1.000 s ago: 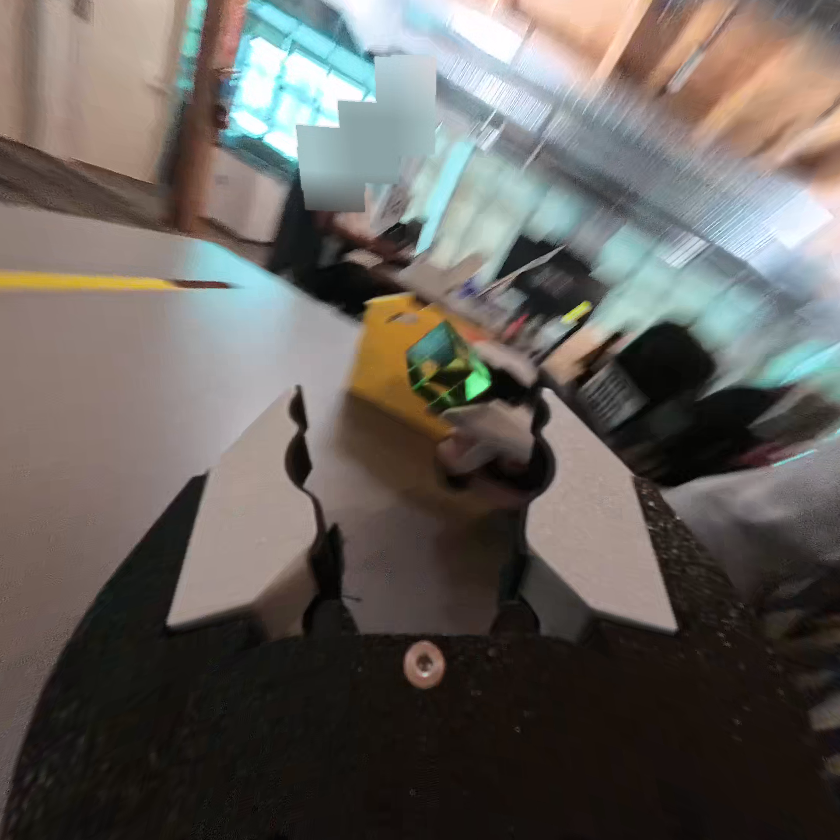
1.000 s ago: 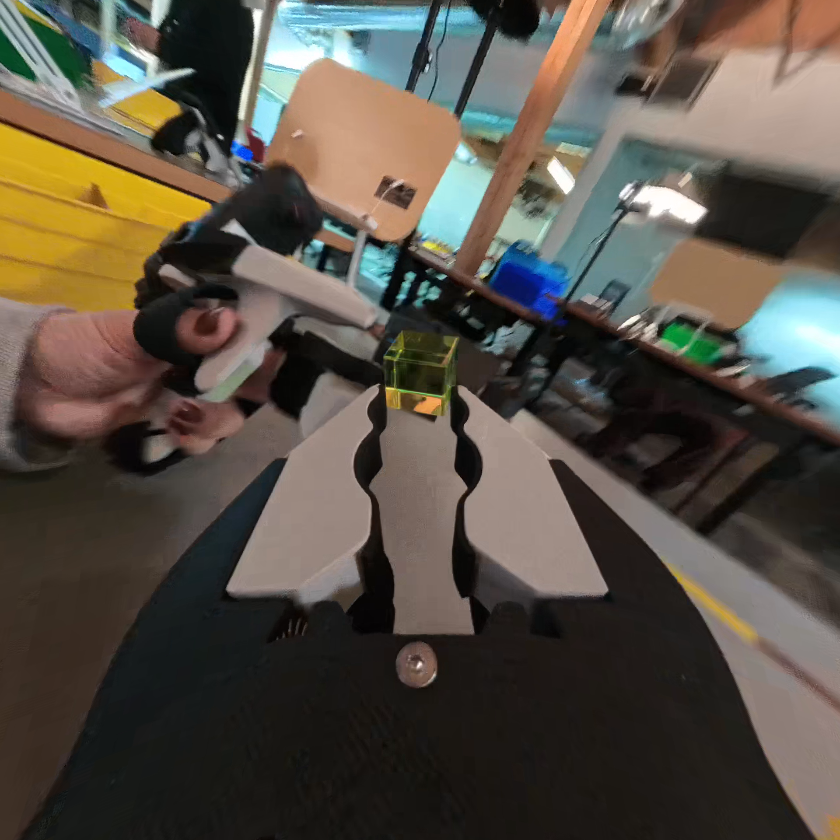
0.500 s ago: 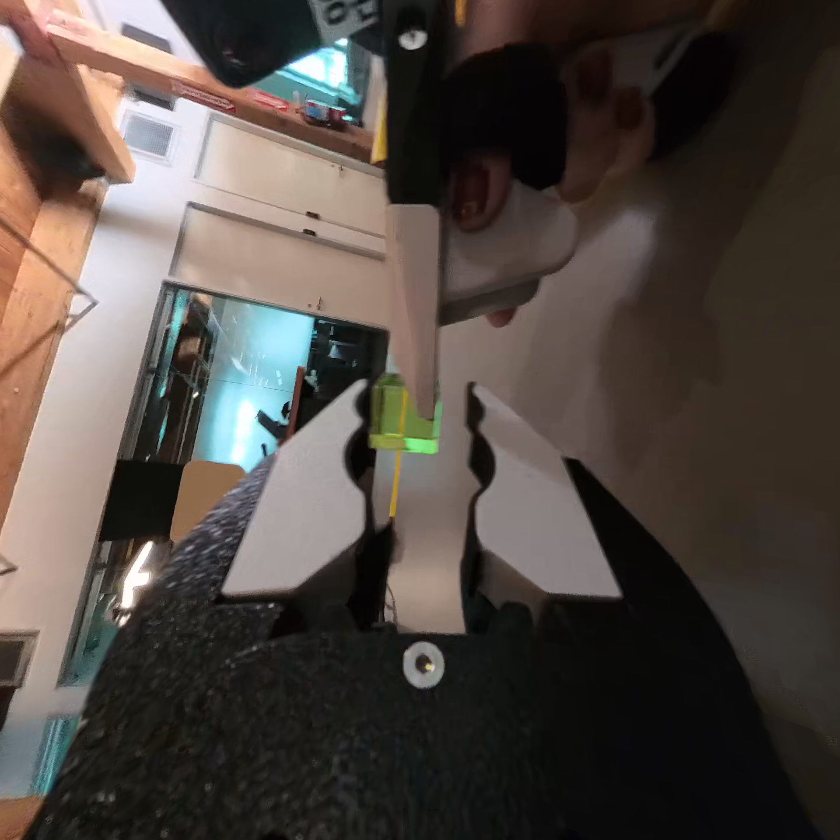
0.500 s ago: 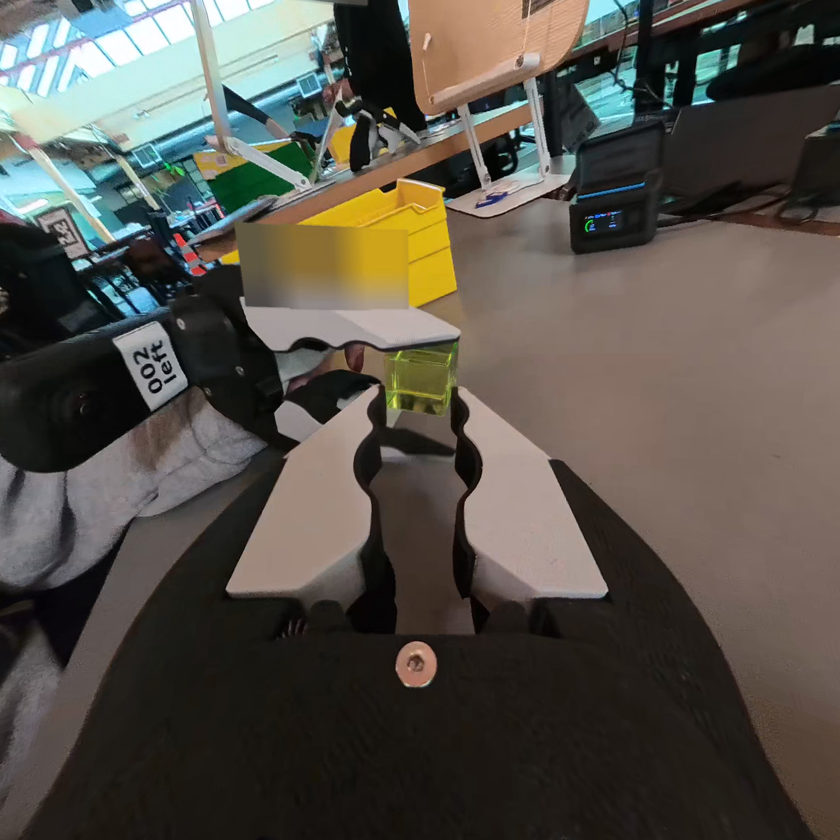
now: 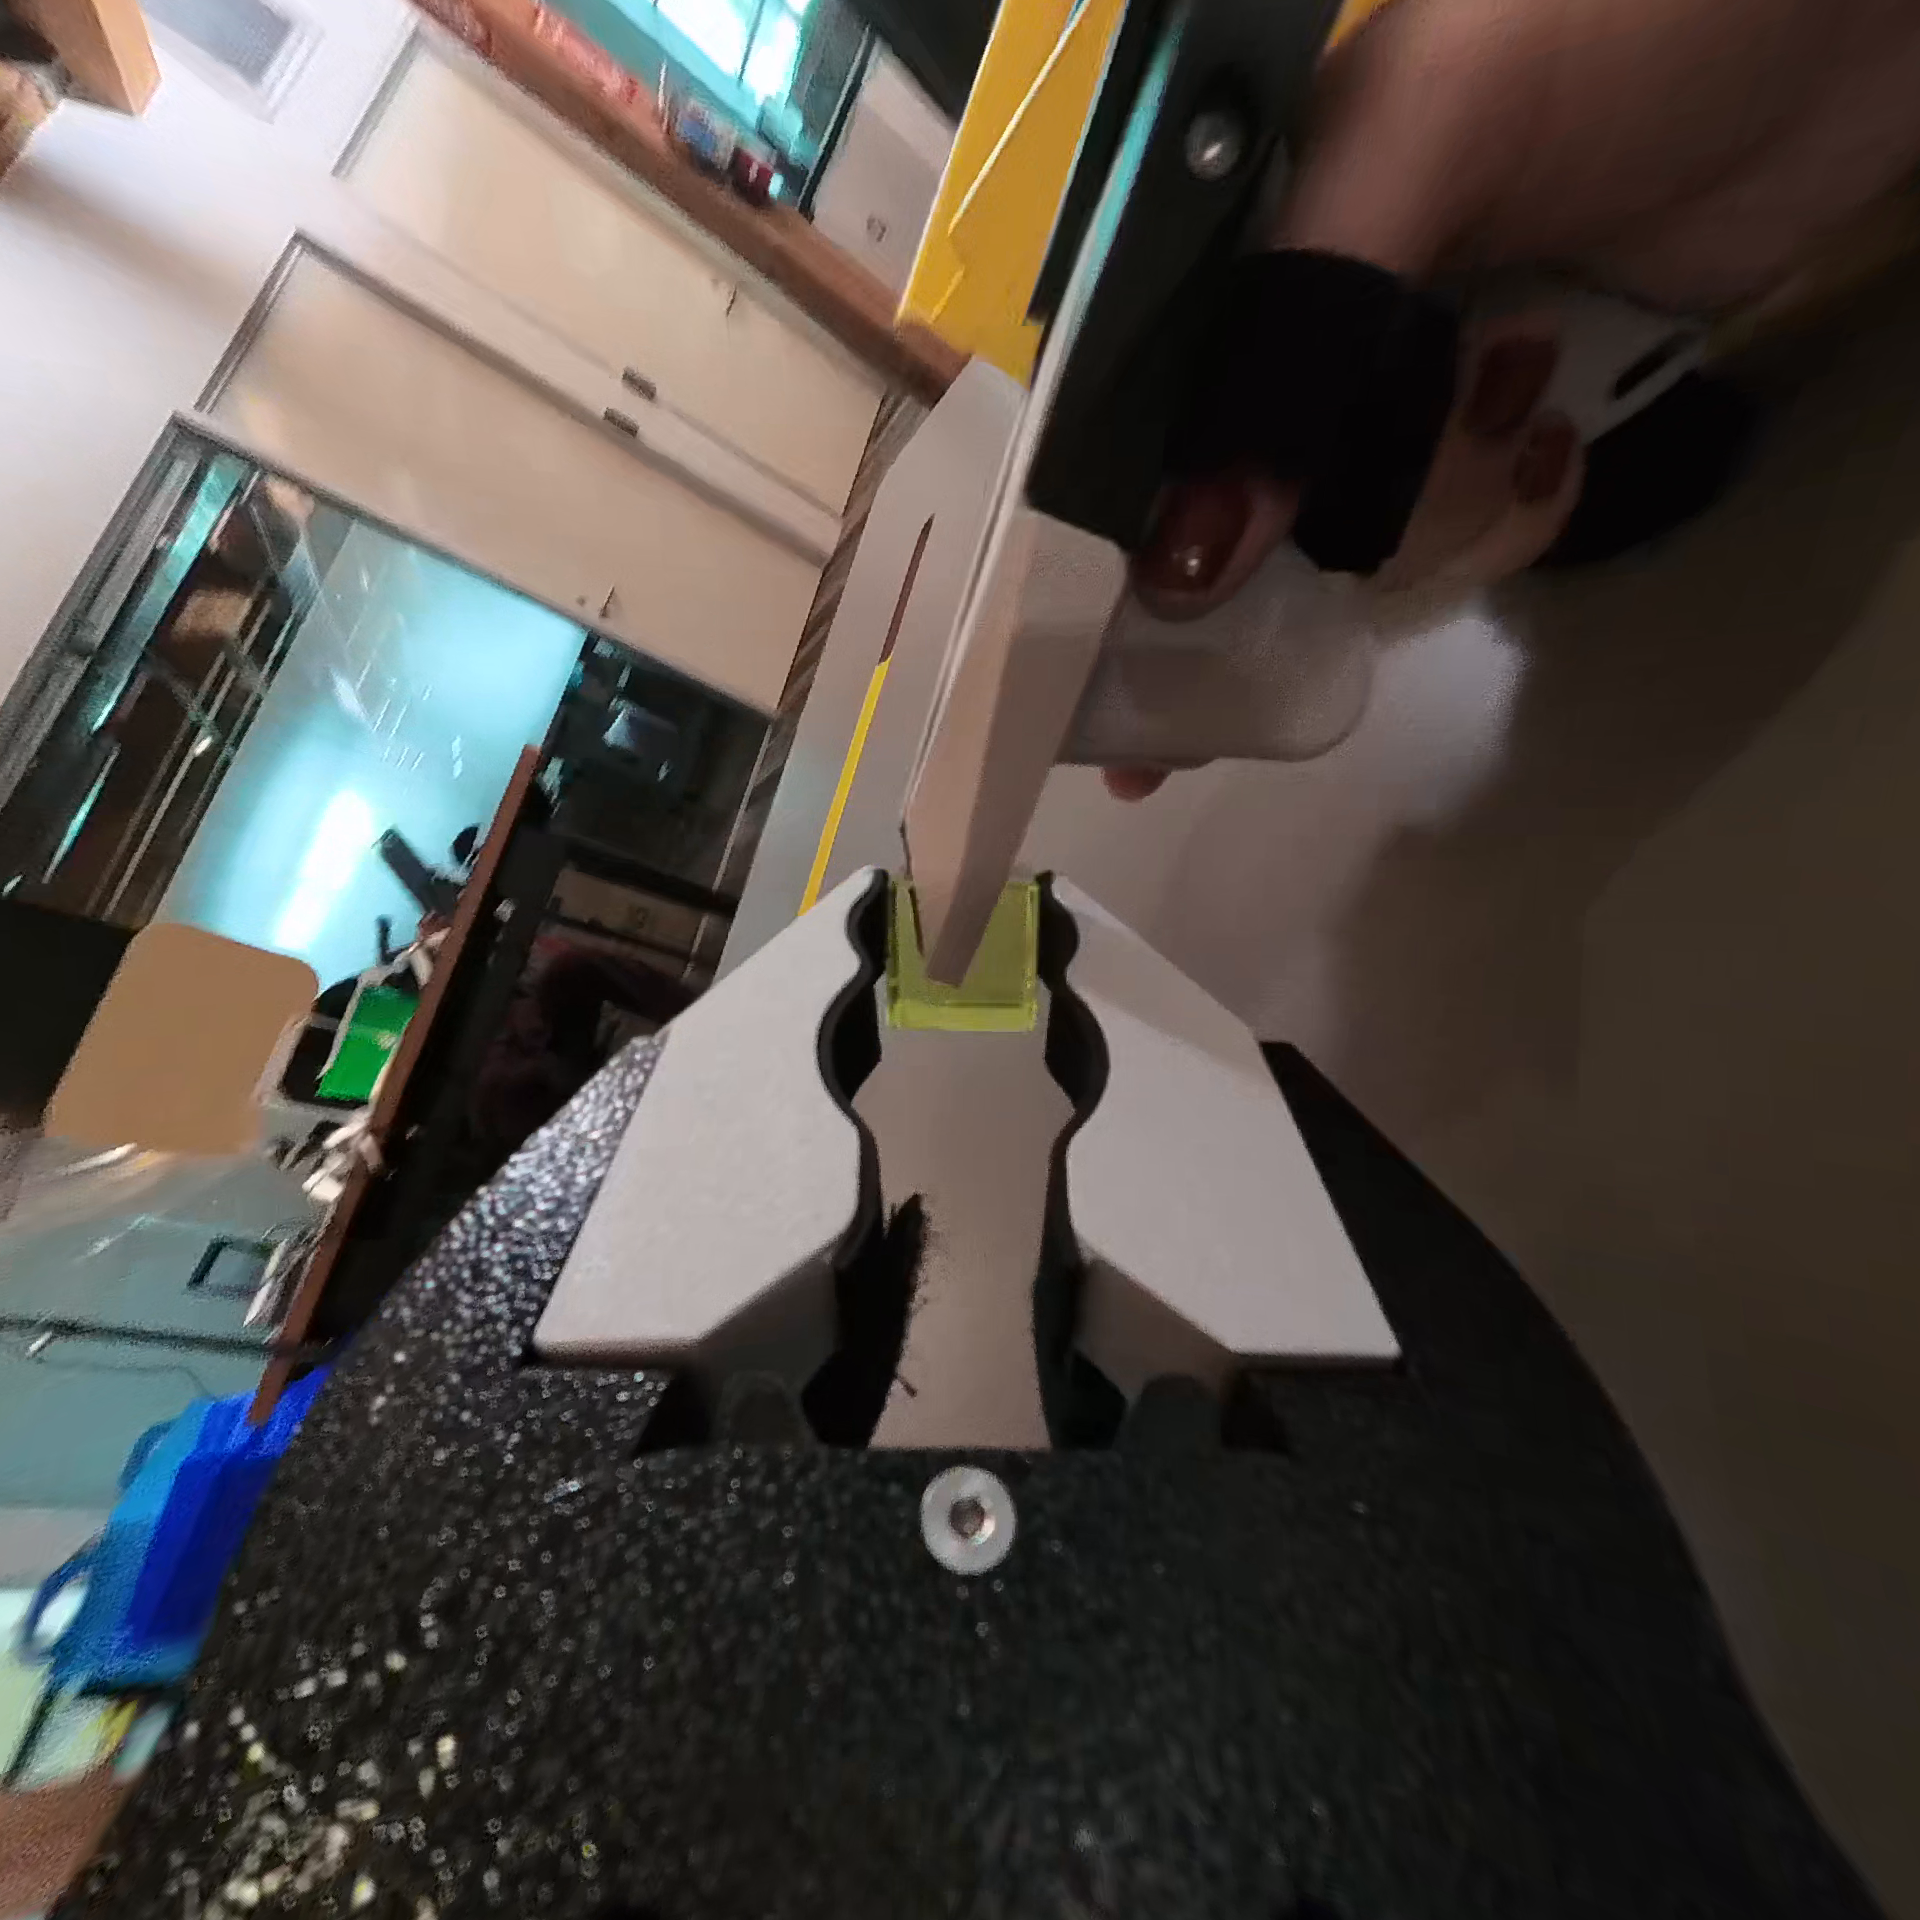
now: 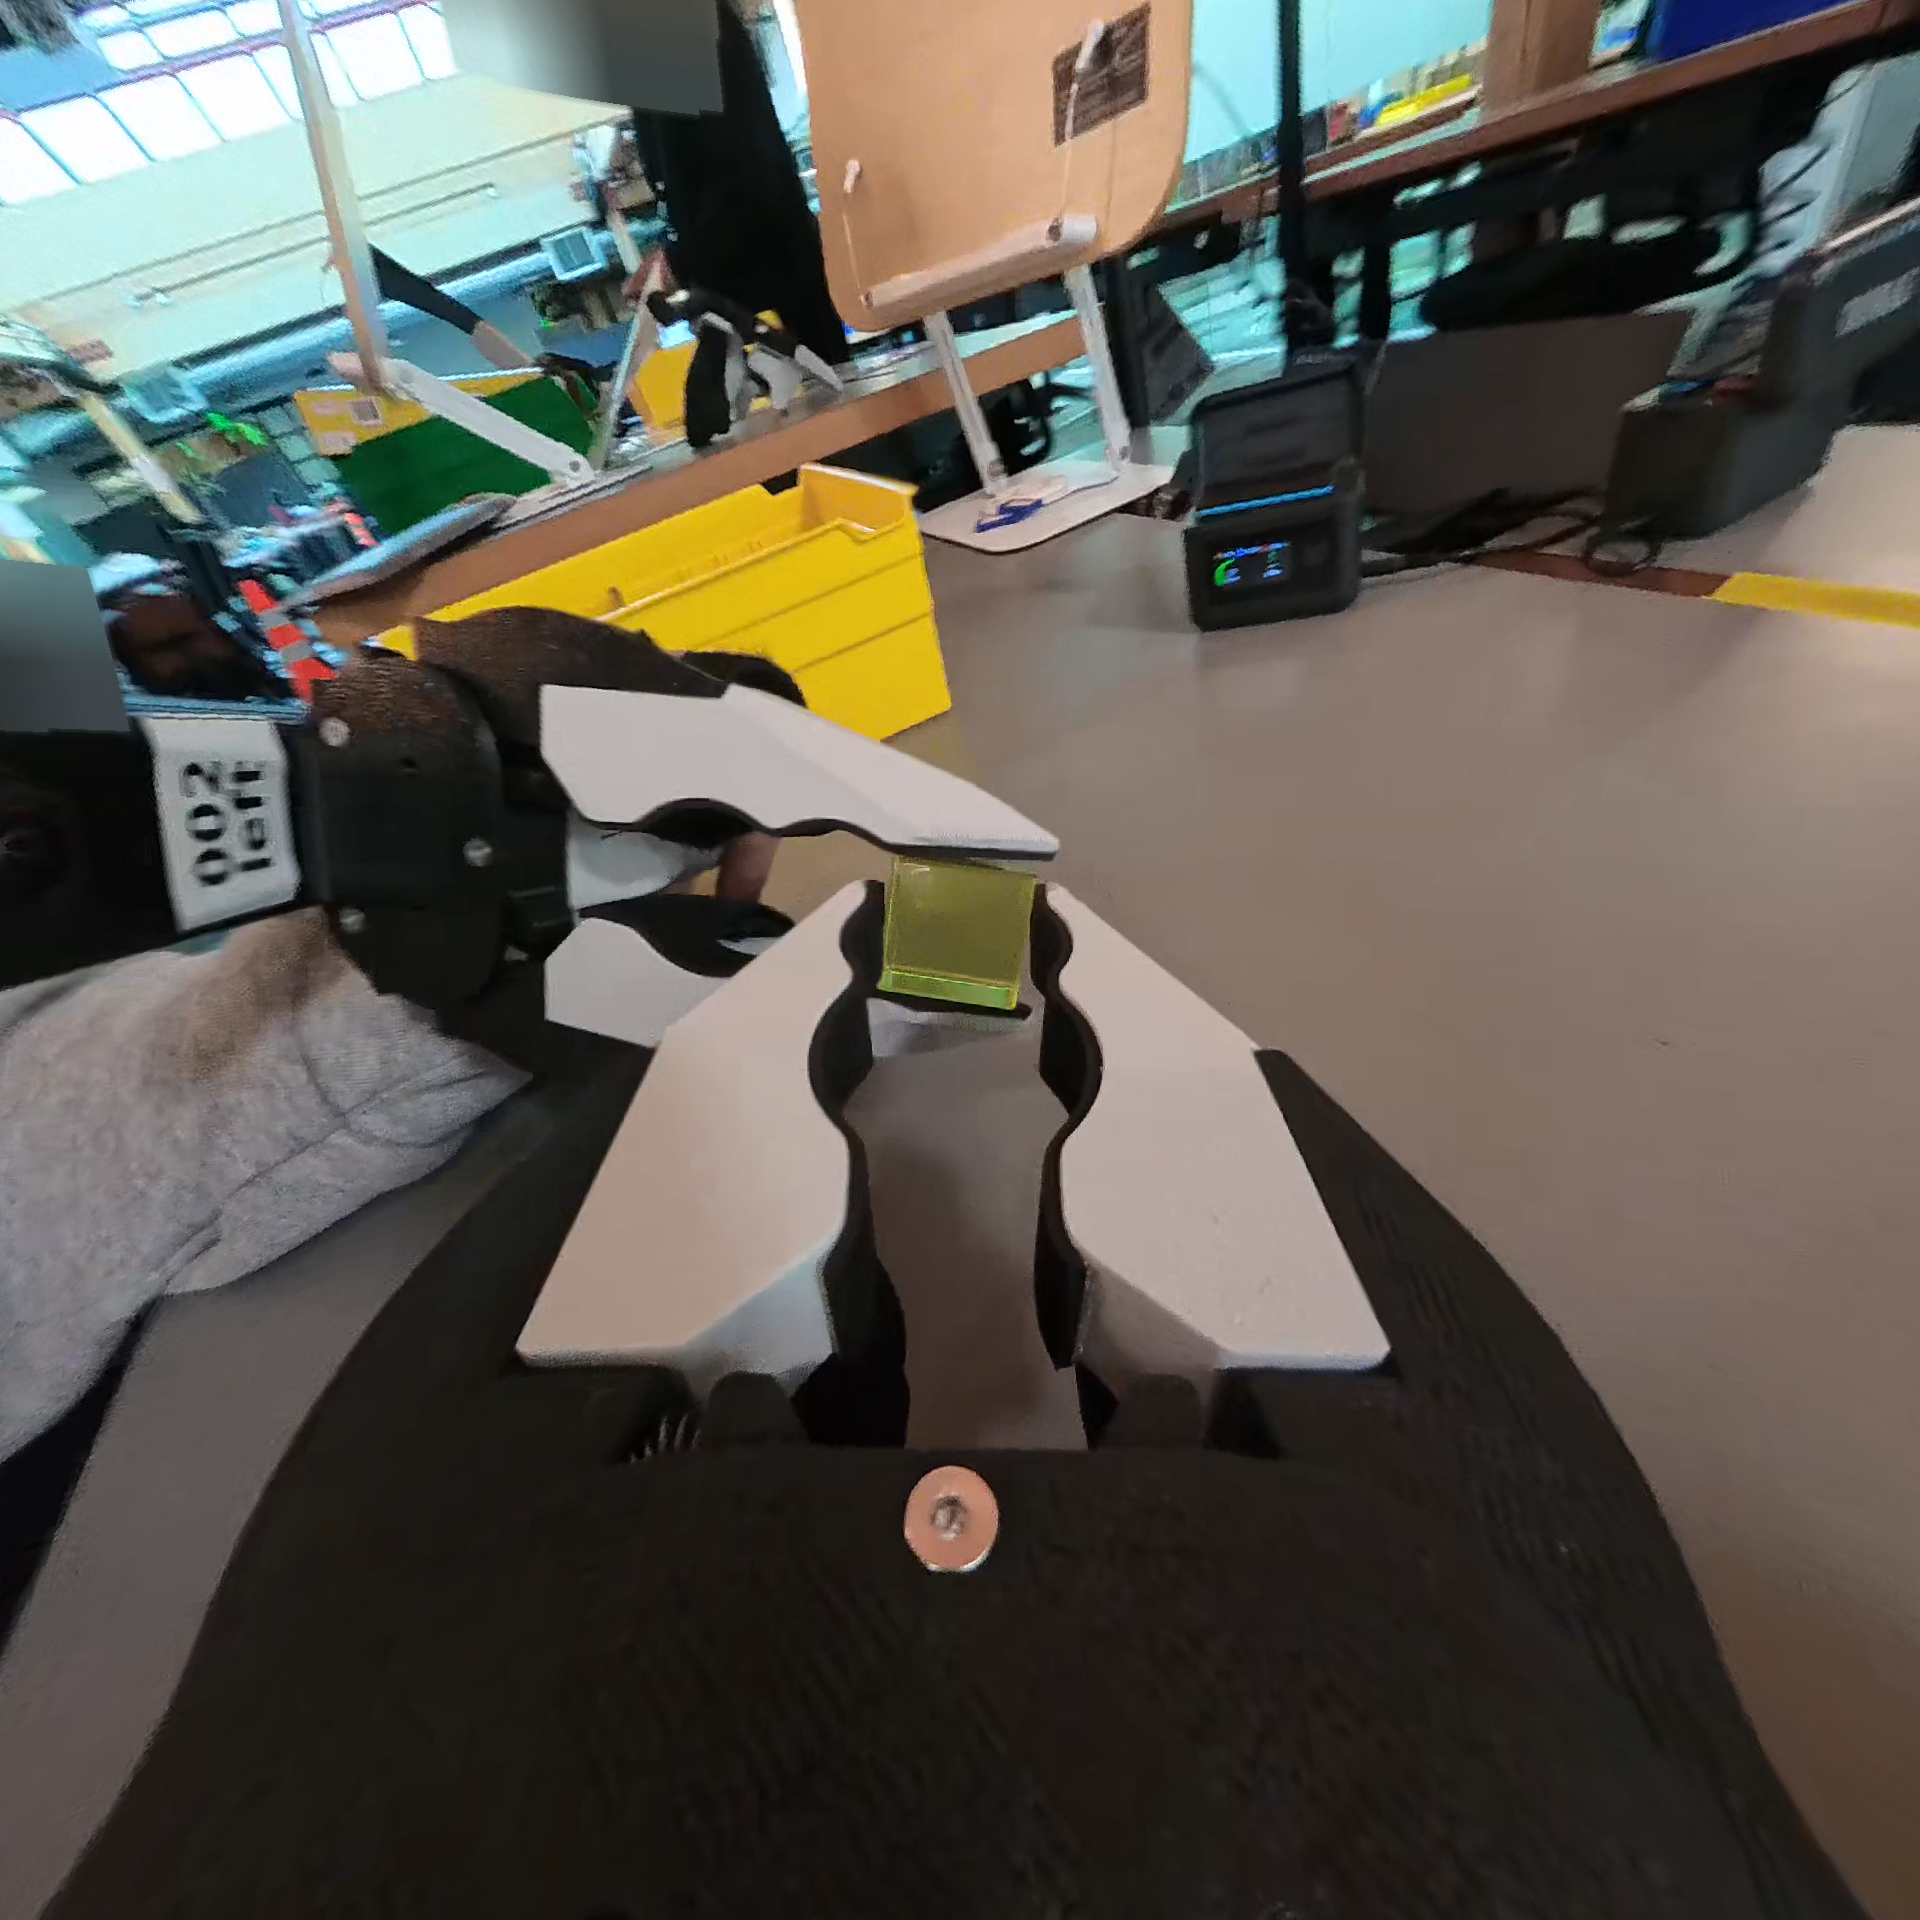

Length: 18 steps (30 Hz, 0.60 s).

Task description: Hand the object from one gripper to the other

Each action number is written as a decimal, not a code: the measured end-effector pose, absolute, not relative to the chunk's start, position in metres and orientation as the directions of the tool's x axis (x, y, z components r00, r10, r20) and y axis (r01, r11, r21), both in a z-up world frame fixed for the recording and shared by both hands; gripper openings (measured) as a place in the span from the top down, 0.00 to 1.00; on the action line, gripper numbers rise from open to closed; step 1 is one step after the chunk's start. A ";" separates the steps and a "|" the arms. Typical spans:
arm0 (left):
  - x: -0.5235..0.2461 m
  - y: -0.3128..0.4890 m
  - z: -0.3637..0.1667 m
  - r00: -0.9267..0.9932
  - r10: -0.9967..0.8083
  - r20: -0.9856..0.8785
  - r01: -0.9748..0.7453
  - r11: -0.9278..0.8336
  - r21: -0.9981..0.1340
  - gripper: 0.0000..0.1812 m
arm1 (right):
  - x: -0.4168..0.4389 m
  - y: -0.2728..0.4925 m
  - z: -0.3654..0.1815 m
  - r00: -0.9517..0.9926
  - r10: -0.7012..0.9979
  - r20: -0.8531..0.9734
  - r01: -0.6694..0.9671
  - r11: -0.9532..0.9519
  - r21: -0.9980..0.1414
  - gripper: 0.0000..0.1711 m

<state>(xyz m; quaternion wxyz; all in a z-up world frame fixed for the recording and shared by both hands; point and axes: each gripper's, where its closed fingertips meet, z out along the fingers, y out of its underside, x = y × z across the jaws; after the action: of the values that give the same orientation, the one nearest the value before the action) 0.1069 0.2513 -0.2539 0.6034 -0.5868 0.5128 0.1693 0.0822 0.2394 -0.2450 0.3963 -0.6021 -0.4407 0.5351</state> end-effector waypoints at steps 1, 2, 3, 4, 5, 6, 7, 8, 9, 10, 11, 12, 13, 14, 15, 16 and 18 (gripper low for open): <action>0.111 0.247 -0.251 0.427 -0.422 -0.800 -0.773 0.288 -0.565 0.86 | 0.084 0.236 -0.243 -0.002 0.942 -0.337 0.106 -0.335 -0.936 0.85; 0.115 0.242 -0.246 0.446 -0.454 -0.772 -0.727 0.319 -0.608 0.85 | 0.086 0.232 -0.239 -0.048 0.923 -0.382 0.095 -0.376 -0.922 0.85; 0.118 0.237 -0.242 0.466 -0.493 -0.735 -0.678 0.335 -0.654 0.82 | 0.087 0.228 -0.233 -0.103 0.895 -0.433 0.080 -0.427 -0.901 0.85; 0.120 0.234 -0.240 0.485 -0.529 -0.696 -0.635 0.334 -0.696 0.79 | 0.089 0.223 -0.226 -0.171 0.854 -0.491 0.064 -0.487 -0.871 0.85; 0.122 0.231 -0.238 0.496 -0.564 -0.660 -0.599 0.328 -0.730 0.76 | 0.091 0.217 -0.219 -0.243 0.801 -0.547 0.056 -0.552 -0.832 0.85; 0.124 0.229 -0.237 0.502 -0.592 -0.630 -0.567 0.325 -0.757 0.76 | 0.094 0.213 -0.214 -0.307 0.744 -0.594 0.061 -0.608 -0.792 0.85; 0.127 0.226 -0.235 0.503 -0.612 -0.610 -0.541 0.328 -0.774 0.76 | 0.096 0.209 -0.210 -0.363 0.688 -0.629 0.073 -0.652 -0.755 0.85; 0.129 0.224 -0.233 0.506 -0.616 -0.603 -0.521 0.339 -0.784 0.76 | 0.098 0.204 -0.206 -0.411 0.636 -0.653 0.087 -0.686 -0.722 0.85; 0.130 0.223 -0.229 0.513 -0.612 -0.601 -0.505 0.351 -0.788 0.76 | 0.100 0.201 -0.203 -0.448 0.592 -0.670 0.103 -0.710 -0.697 0.85; 0.131 0.222 -0.227 0.520 -0.611 -0.597 -0.491 0.358 -0.794 0.75 | 0.101 0.198 -0.201 -0.473 0.561 -0.679 0.117 -0.724 -0.680 0.85; 0.131 0.222 -0.224 0.529 -0.610 -0.590 -0.475 0.362 -0.802 0.74 | 0.101 0.196 -0.200 -0.489 0.541 -0.684 0.126 -0.732 -0.669 0.85; 0.131 0.221 -0.220 0.539 -0.607 -0.584 -0.460 0.369 -0.808 0.74 | 0.102 0.196 -0.199 -0.498 0.526 -0.689 0.132 -0.739 -0.660 0.85; 0.130 0.220 -0.217 0.544 -0.607 -0.580 -0.444 0.378 -0.812 0.74 | 0.102 0.195 -0.199 -0.504 0.514 -0.694 0.136 -0.746 -0.652 0.85; 0.130 0.218 -0.214 0.548 -0.607 -0.576 -0.428 0.388 -0.816 0.77 | 0.103 0.195 -0.198 -0.510 0.503 -0.698 0.139 -0.752 -0.644 0.85; 0.130 0.216 -0.210 0.549 -0.608 -0.573 -0.412 0.399 -0.819 0.80 | 0.104 0.196 -0.197 -0.515 0.496 -0.700 0.139 -0.757 -0.638 0.85; 0.131 0.213 -0.208 0.540 -0.615 -0.575 -0.402 0.413 -0.817 0.83 | 0.104 0.197 -0.196 -0.519 0.491 -0.700 0.135 -0.761 -0.634 0.85; 0.131 0.211 -0.208 0.528 -0.621 -0.579 -0.406 0.415 -0.814 0.85 | 0.105 0.197 -0.195 -0.526 0.485 -0.699 0.132 -0.765 -0.630 0.85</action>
<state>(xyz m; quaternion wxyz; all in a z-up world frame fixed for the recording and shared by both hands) 0.1313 0.2107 -0.2083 0.6911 -0.5352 0.4794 -0.0779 0.1052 0.1968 -0.1945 0.1087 -0.4744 -0.3252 0.8108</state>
